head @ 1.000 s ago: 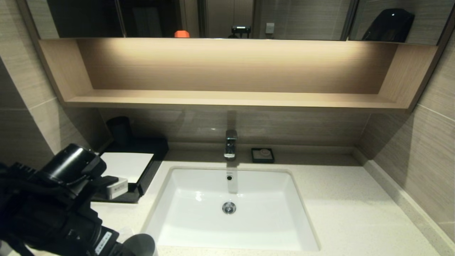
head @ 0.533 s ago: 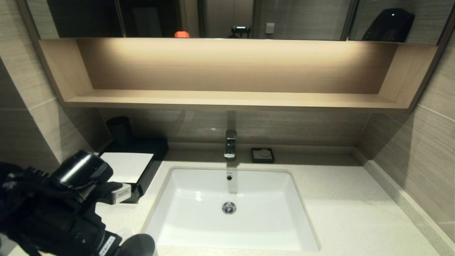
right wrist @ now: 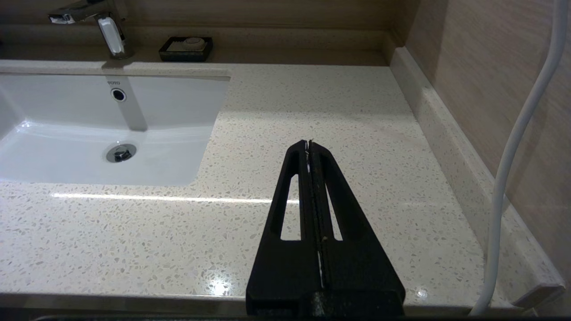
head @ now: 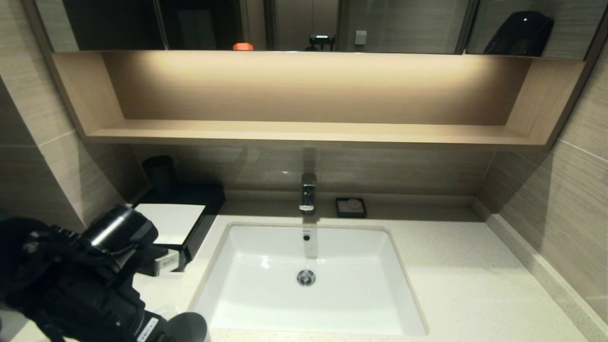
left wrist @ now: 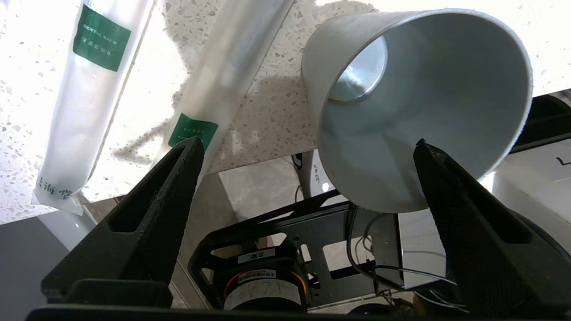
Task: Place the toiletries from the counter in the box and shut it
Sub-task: Pick up the cup
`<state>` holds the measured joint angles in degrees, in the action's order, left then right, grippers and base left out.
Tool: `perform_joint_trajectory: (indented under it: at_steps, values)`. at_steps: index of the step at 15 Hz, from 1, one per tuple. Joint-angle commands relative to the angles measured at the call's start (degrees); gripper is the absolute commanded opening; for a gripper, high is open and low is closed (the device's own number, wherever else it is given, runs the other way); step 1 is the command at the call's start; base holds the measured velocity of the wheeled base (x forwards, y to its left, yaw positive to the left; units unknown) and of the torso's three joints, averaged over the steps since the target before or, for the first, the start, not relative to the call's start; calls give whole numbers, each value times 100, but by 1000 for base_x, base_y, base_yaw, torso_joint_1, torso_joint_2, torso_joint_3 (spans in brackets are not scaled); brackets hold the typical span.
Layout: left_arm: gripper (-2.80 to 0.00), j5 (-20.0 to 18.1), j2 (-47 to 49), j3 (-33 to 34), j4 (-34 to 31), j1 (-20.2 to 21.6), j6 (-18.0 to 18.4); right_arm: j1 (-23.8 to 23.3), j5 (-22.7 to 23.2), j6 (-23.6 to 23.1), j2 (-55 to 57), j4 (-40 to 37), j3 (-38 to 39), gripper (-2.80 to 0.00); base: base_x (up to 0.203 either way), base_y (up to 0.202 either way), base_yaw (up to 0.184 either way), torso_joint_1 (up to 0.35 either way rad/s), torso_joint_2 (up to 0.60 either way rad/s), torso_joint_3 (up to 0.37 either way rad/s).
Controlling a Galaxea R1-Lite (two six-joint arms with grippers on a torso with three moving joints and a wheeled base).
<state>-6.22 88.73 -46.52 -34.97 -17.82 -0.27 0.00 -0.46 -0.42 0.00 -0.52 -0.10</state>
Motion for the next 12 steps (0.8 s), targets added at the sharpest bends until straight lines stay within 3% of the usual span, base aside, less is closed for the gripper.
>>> perform_joint_trajectory:
  at_steps: [1,2,3,12]
  values:
    - [0,-2,58,-15,-27,-2,0,8,2,-2,0,0,1,-280,0,0,0,0,0,0]
    - [0,3,84,-31,-27,0,0,0,2,-2,0,0,1,-280,0,0,0,0,0,0]
    - [-280,0,119,-41,-27,7,0,0,2,-2,0,0,1,-280,0,0,0,0,0,0]
    - [-280,-2,212,1,-34,1,-3,0,2,-2,0,0,1,-280,0,0,0,0,0,0]
